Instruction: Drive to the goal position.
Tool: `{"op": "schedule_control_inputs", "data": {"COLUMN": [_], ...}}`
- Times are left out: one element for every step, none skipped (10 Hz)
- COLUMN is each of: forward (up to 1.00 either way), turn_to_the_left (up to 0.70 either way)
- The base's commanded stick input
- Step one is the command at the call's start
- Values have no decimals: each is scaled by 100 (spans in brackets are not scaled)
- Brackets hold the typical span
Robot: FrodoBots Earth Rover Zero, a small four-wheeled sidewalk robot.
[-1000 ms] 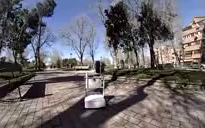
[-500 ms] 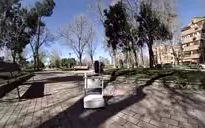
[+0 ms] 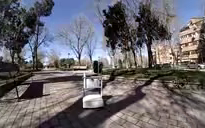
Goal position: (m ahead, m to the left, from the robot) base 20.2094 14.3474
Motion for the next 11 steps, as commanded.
{"op": "schedule_control_inputs", "data": {"forward": [0, 0, 0, 0, 0, 0, 0, 5, 25, 58, 70], "turn_to_the_left": [-70, -70, -70, -70, -70, -70, -70, -58, -32, -34, -35]}}
